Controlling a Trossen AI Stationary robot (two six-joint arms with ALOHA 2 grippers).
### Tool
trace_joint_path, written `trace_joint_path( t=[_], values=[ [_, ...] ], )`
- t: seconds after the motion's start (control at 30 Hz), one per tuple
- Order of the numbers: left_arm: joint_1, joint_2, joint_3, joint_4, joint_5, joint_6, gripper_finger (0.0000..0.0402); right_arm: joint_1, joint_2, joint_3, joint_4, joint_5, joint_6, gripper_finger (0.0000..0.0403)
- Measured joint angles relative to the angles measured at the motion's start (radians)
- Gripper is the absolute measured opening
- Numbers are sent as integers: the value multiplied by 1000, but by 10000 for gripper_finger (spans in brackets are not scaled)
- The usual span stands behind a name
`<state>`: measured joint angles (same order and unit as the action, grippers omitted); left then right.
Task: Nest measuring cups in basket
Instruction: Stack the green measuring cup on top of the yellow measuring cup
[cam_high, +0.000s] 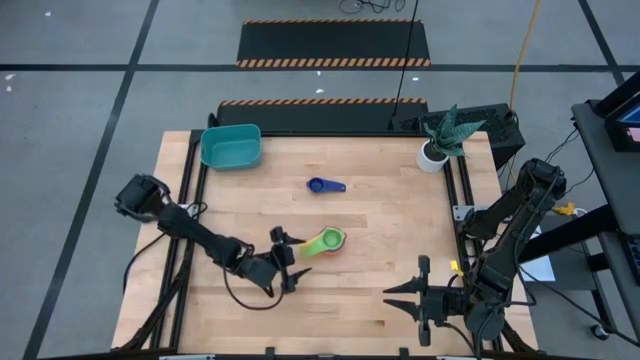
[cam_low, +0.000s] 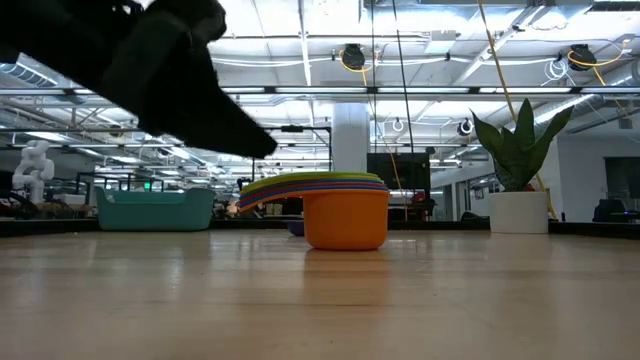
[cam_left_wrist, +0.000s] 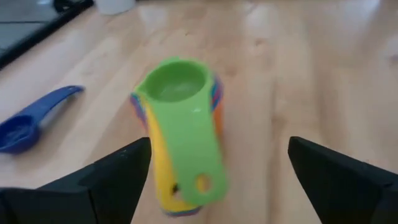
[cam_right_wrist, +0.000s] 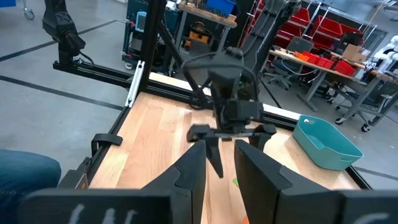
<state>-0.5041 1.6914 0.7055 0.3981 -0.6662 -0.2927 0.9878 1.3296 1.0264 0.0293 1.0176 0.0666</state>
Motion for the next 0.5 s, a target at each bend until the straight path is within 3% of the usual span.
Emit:
trace_joint_path(
  t=[0.2, 0.5],
  values=[
    [16, 56, -1, 9, -69, 2, 359, 0, 0, 0, -4, 0, 0, 77],
    [83, 75, -1, -77, 58, -136, 334, 0, 0, 0, -4, 1, 0, 77]
  ],
)
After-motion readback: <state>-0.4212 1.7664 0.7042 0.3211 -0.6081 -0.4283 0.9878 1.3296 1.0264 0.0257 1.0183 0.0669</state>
